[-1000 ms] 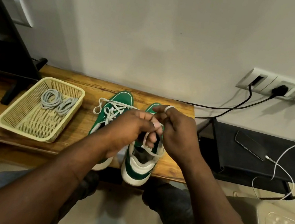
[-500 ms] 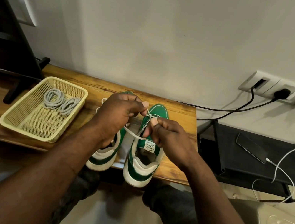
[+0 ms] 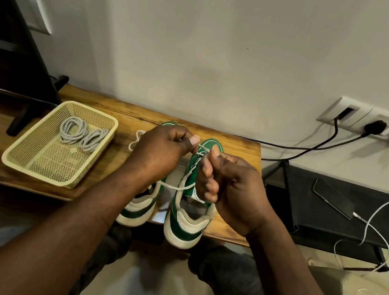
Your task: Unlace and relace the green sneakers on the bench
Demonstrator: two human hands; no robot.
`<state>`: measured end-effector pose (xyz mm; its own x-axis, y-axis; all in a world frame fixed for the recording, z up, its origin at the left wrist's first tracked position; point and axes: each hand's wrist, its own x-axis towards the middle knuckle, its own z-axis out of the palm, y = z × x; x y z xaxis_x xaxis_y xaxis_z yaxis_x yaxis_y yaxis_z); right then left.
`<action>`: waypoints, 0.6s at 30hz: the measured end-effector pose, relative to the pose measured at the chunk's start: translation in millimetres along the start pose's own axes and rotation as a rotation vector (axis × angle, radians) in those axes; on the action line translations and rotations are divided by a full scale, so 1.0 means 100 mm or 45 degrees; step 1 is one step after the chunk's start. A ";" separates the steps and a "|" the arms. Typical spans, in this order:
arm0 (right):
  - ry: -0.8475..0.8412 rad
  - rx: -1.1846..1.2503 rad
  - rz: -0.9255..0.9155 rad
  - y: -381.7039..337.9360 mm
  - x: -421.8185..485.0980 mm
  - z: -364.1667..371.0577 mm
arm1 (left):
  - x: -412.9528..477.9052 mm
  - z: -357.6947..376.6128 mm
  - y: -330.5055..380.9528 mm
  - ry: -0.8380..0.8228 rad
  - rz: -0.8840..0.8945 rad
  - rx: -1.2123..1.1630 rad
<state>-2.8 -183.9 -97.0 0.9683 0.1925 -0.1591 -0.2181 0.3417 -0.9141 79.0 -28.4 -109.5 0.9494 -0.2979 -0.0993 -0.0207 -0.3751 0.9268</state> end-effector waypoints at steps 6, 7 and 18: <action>0.092 0.068 -0.013 0.01 0.01 0.03 | -0.02 0.03 -0.03 -0.009 0.019 0.136; 0.121 0.101 -0.045 -0.01 0.01 0.04 | -0.04 0.05 -0.04 -0.124 0.028 0.117; 0.732 -0.428 -0.356 0.02 0.13 -0.25 | -0.17 0.23 -0.04 -0.497 0.237 0.428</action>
<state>12.4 -203.7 -110.0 0.9134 -0.4070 0.0109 0.0066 -0.0118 -0.9999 55.7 -42.2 -120.4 0.7350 -0.6653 -0.1311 -0.3368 -0.5259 0.7810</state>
